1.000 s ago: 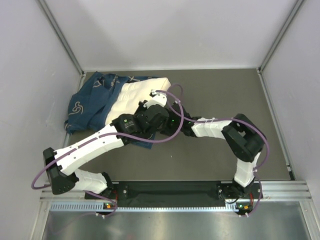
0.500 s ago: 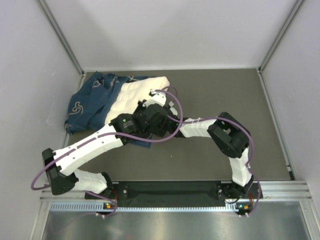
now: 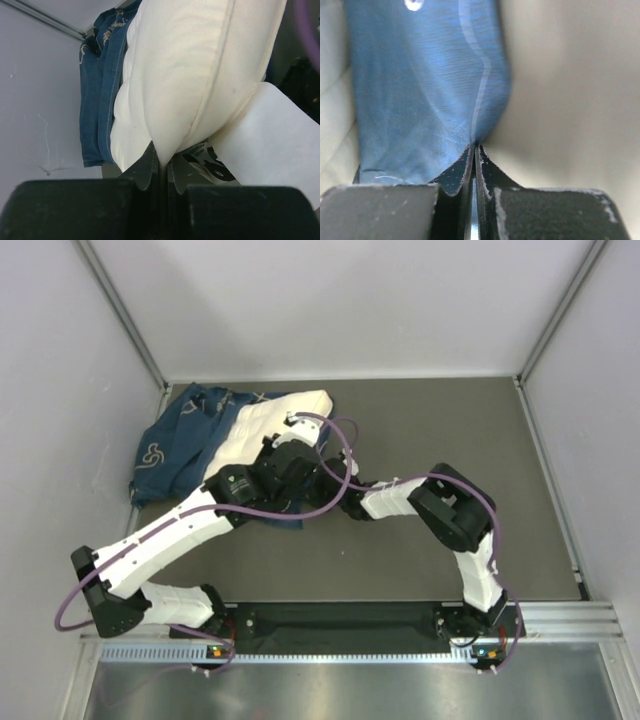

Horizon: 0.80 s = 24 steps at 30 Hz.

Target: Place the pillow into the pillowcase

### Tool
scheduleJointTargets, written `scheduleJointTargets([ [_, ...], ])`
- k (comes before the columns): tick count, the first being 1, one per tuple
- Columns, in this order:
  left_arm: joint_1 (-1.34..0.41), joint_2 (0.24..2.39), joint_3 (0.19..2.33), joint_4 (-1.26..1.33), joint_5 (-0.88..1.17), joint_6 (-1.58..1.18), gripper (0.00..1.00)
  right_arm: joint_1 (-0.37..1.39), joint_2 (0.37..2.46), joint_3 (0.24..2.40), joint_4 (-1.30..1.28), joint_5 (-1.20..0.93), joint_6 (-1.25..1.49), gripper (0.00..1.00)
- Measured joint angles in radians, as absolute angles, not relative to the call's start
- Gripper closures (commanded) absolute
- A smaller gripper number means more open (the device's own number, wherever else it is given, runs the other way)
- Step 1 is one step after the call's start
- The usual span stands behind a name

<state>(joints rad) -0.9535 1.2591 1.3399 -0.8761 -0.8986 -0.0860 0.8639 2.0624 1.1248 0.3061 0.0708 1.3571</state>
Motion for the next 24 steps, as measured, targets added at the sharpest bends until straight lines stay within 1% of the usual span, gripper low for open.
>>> scheduleJointTargets([
  [3, -0.947, 1.261, 1.362, -0.892, -0.895, -0.08, 1.0, 0.841, 1.977, 1.102, 0.281, 0.084, 1.275, 1.0],
  [5, -0.943, 1.275, 1.414, -0.925, -0.894, -0.078, 1.0, 0.834, 1.879, 1.102, 0.26, 0.101, 1.205, 1.0],
  [9, -0.936, 1.331, 1.602, -0.989, -0.891, -0.078, 1.0, 0.828, 1.636, 1.136, 0.21, 0.123, 1.063, 1.0],
  [12, -0.939, 1.378, 1.758, -1.015, -0.888, -0.075, 1.0, 0.83, 1.498, 1.248, 0.116, 0.119, 0.95, 1.0],
  [14, -0.945, 1.42, 1.913, -1.028, -0.882, -0.067, 1.0, 0.829, 1.438, 1.34, 0.031, 0.121, 0.875, 1.0],
  [15, -0.945, 1.426, 1.935, -1.029, -0.879, -0.066, 1.0, 0.828, 1.417, 1.385, -0.013, 0.121, 0.846, 1.0],
  [18, -0.944, 1.469, 2.105, -1.061, -0.83, -0.068, 1.0, 0.826, 1.396, 1.568, -0.171, 0.111, 0.764, 1.0],
  [21, -0.953, 1.489, 2.186, -1.065, -0.751, -0.071, 1.0, 0.826, 1.378, 1.725, -0.253, 0.096, 0.707, 1.0],
  [24, -0.965, 1.488, 2.163, -1.045, -0.634, -0.081, 1.0, 0.825, 1.301, 1.748, -0.302, 0.085, 0.68, 1.0],
])
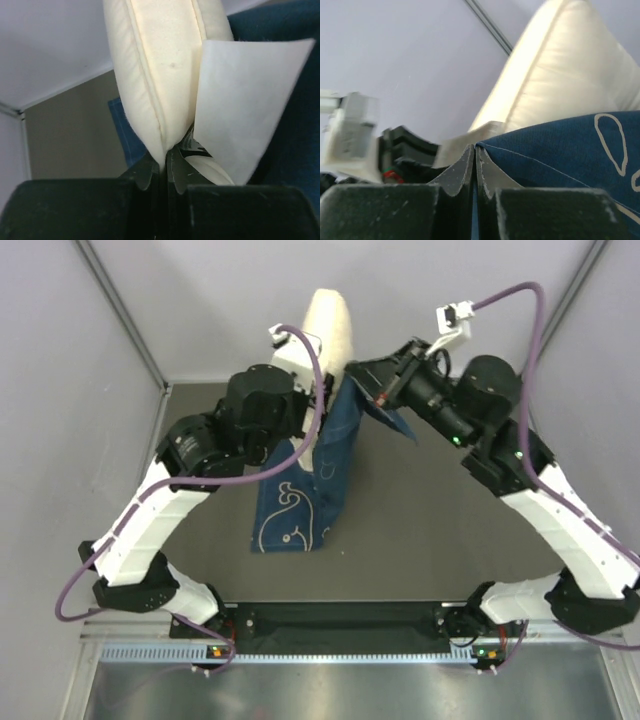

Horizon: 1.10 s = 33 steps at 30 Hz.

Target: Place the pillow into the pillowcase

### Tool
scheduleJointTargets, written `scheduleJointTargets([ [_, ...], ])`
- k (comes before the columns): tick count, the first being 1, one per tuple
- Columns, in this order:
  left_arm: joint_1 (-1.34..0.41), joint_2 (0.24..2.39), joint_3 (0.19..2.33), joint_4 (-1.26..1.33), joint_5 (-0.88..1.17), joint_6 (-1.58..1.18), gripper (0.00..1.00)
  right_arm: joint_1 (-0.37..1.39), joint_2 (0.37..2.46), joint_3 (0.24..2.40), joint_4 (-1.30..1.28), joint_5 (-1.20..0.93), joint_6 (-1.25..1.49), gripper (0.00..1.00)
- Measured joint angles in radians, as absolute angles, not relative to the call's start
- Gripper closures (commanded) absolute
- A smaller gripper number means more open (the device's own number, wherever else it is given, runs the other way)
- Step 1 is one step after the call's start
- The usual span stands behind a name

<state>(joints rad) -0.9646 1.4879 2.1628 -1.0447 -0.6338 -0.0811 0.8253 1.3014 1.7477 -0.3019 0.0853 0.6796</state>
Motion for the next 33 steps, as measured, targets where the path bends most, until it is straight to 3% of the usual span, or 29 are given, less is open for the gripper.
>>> scheduleJointTargets([
  [9, -0.978, 1.505, 1.835, -0.767, -0.316, -0.131, 1.0, 0.806, 0.982, 1.383, -0.438, 0.117, 0.666, 1.0],
  [13, -0.983, 1.553, 1.803, -0.727, -0.2, -0.158, 1.0, 0.795, 0.841, 1.328, -0.562, 0.16, 0.663, 1.0],
  [19, -0.992, 1.577, 1.73, -0.654, -0.064, -0.171, 0.92, 0.789, 0.533, 1.013, -0.636, 0.155, 0.756, 1.0],
  [21, -0.995, 1.57, 1.692, -0.617, -0.025, -0.172, 0.85, 0.789, 0.464, 0.886, -0.657, 0.138, 0.799, 1.0],
  [23, -0.997, 1.559, 1.655, -0.585, 0.034, -0.173, 0.72, 0.789, 0.423, 0.786, -0.683, 0.114, 0.837, 1.0],
  [24, -0.999, 1.554, 1.637, -0.568, 0.065, -0.174, 0.56, 0.789, 0.406, 0.749, -0.698, 0.107, 0.853, 1.0],
  [26, -1.004, 1.544, 1.607, -0.546, 0.114, -0.18, 0.41, 0.789, 0.376, 0.705, -0.733, 0.101, 0.878, 1.0],
  [27, -1.01, 1.536, 1.588, -0.532, 0.129, -0.186, 0.29, 0.789, 0.361, 0.699, -0.753, 0.101, 0.887, 1.0],
  [28, -1.016, 1.528, 1.57, -0.523, 0.136, -0.19, 0.1, 0.789, 0.348, 0.699, -0.766, 0.103, 0.894, 1.0],
  [29, -1.021, 1.519, 1.552, -0.516, 0.134, -0.193, 0.06, 0.789, 0.336, 0.702, -0.776, 0.104, 0.9, 1.0],
  [33, -1.026, 1.478, 1.511, -0.52, 0.07, -0.215, 0.02, 0.789, 0.334, 0.712, -0.815, 0.11, 0.908, 1.0],
])
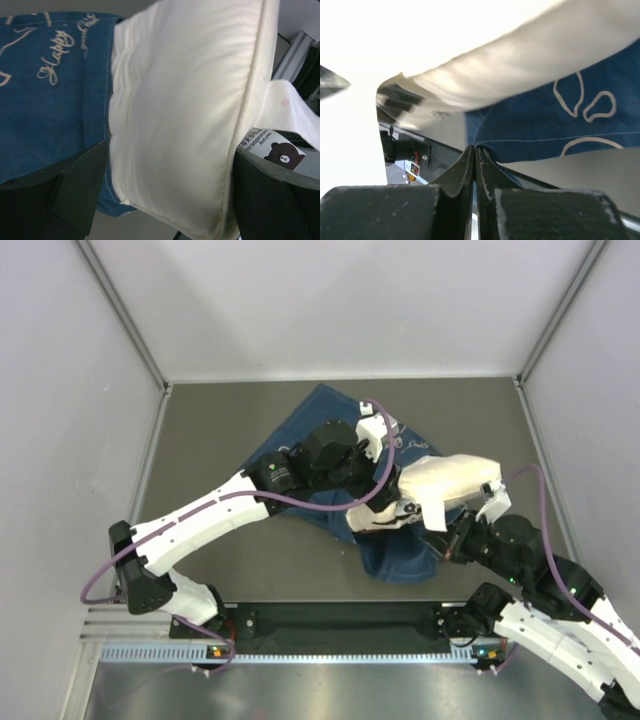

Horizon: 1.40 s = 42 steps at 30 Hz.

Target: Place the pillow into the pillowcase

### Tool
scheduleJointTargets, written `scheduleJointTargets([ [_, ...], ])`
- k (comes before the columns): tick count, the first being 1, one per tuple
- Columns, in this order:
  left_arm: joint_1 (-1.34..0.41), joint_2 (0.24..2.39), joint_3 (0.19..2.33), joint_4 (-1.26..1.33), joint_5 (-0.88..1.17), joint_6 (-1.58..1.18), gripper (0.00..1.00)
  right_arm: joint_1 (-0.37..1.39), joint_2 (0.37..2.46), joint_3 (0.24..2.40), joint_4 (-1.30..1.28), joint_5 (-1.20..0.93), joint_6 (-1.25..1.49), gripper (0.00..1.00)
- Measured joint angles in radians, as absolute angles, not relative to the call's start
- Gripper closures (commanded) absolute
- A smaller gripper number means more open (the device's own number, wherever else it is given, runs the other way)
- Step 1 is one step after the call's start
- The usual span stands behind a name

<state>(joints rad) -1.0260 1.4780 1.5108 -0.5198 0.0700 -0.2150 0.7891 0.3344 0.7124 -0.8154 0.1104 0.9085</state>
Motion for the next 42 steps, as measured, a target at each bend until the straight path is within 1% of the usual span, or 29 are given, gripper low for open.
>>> scheduleJointTargets([
  [3, -1.023, 1.468, 1.541, -0.545, -0.005, -0.224, 0.02, 0.789, 0.336, 0.724, -0.846, 0.114, 0.912, 1.0],
  [6, -1.018, 1.496, 1.623, -0.595, -0.078, -0.234, 0.02, 0.789, 0.336, 0.729, -0.869, 0.116, 0.913, 1.0],
  [9, -0.997, 1.5, 1.633, -0.58, -0.083, -0.237, 0.01, 0.789, 0.331, 0.729, -0.897, 0.119, 0.919, 1.0],
  [13, -0.929, 1.49, 1.618, -0.57, 0.102, -0.244, 0.01, 0.789, 0.304, 0.727, -0.935, 0.131, 0.929, 1.0],
  [16, -0.907, 1.542, 1.724, -0.649, 0.303, -0.225, 0.02, 0.789, 0.286, 0.727, -0.953, 0.14, 0.935, 1.0],
  [18, -0.904, 1.559, 1.758, -0.656, 0.402, -0.212, 0.01, 0.789, 0.281, 0.727, -0.961, 0.146, 0.937, 1.0],
  [21, -0.894, 1.536, 1.735, -0.651, 0.567, -0.204, 0.02, 0.789, 0.281, 0.724, -1.003, 0.154, 0.937, 1.0],
  [23, -0.885, 1.501, 1.7, -0.642, 0.613, -0.208, 0.01, 0.789, 0.279, 0.713, -1.02, 0.159, 0.937, 1.0],
  [25, -0.879, 1.472, 1.691, -0.659, 0.566, -0.211, 0.03, 0.789, 0.277, 0.71, -1.036, 0.16, 0.937, 1.0],
  [27, -0.875, 1.49, 1.755, -0.721, 0.445, -0.21, 0.06, 0.789, 0.275, 0.707, -1.039, 0.16, 0.937, 1.0],
  [30, -0.872, 1.58, 1.867, -0.76, 0.259, -0.203, 0.06, 0.789, 0.275, 0.707, -1.041, 0.16, 0.938, 1.0],
  [33, -0.87, 1.675, 1.863, -0.761, 0.096, -0.188, 0.06, 0.789, 0.264, 0.698, -1.041, 0.159, 0.943, 1.0],
  [39, -0.886, 1.905, 1.852, -0.798, -0.097, -0.144, 0.08, 0.789, 0.216, 0.659, -1.058, 0.16, 0.955, 1.0],
  [42, -0.912, 1.947, 1.829, -0.809, -0.131, -0.121, 0.09, 0.789, 0.201, 0.646, -1.067, 0.161, 0.962, 1.0],
])
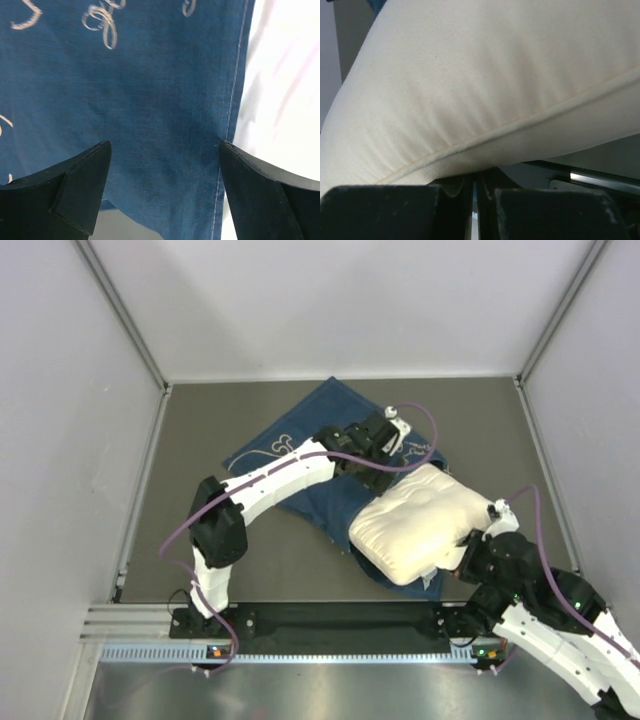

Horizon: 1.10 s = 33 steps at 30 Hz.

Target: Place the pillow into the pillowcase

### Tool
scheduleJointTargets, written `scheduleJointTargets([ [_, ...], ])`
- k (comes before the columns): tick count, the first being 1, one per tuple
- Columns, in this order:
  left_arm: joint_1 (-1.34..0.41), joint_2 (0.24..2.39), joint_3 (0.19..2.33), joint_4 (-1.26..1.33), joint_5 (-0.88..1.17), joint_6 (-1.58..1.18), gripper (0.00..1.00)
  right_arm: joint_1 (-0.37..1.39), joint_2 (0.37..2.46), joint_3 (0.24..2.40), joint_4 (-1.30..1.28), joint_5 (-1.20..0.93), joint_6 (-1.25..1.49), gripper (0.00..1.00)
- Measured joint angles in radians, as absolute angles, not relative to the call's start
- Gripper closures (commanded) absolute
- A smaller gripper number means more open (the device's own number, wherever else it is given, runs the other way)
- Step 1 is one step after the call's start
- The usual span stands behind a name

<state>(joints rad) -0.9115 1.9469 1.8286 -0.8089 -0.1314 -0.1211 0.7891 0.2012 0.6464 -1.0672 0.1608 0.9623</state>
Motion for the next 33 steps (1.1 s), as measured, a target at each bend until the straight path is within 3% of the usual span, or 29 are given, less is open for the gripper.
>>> scheduleJointTargets([
  [12, -0.993, 1.916, 1.636, -0.679, -0.183, -0.063, 0.16, 0.789, 0.103, 0.441, -1.065, 0.145, 1.013, 1.0],
  [16, -1.018, 1.92, 1.638, -0.672, -0.227, -0.044, 0.27, 0.789, 0.083, 0.439, -1.061, 0.152, 1.022, 1.0],
  [24, -1.052, 1.992, 1.714, -0.668, -0.269, -0.012, 0.24, 0.789, 0.108, 0.439, -1.061, 0.157, 1.024, 1.0],
  [33, -1.054, 2.142, 1.967, -0.667, -0.362, 0.001, 0.27, 0.789, 0.108, 0.439, -1.061, 0.16, 1.024, 1.0],
])
